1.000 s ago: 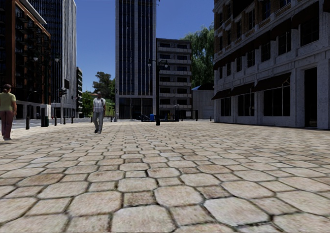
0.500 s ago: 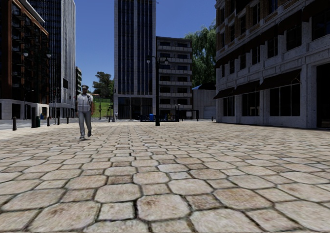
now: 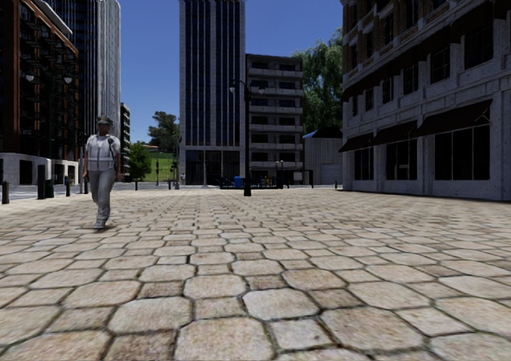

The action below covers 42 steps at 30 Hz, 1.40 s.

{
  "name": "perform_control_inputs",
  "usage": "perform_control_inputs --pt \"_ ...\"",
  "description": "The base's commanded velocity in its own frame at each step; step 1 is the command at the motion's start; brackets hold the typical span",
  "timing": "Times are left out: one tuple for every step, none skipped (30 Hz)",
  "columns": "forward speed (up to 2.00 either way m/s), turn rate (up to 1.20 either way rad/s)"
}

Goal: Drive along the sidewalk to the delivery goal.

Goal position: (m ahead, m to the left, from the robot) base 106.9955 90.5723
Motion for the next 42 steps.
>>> perform_control_inputs --pt "2.00 0.22" --pt "2.00 0.22" --pt "2.00 0.22" --pt "2.00 0.22" --pt "2.00 0.22" --pt "2.00 0.22" --pt "2.00 0.22" --pt "2.00 0.22" --pt "2.00 0.22" --pt "2.00 0.22" --pt "2.00 0.22" --pt "2.00 0.22" --pt "2.00 0.22" --pt "2.00 0.22" --pt "2.00 0.22" --pt "2.00 0.22" --pt "2.00 0.22" --pt "2.00 0.22" --pt "2.00 0.22" --pt "2.00 0.22" --pt "2.00 0.22" --pt "2.00 0.22" --pt "2.00 0.22" --pt "2.00 0.22" --pt "2.00 0.22" --pt "2.00 0.22" --pt "2.00 0.22" --pt "2.00 0.22" --pt "2.00 0.22" --pt "2.00 0.22" --pt "2.00 0.22" --pt "2.00 0.22" --pt "2.00 0.22" --pt "2.00 0.22" --pt "2.00 0.23" --pt "2.00 0.24" --pt "2.00 0.26" --pt "2.00 0.26" --pt "2.00 0.28" --pt "2.00 0.29" --pt "2.00 0.29" --pt "2.00 0.29"
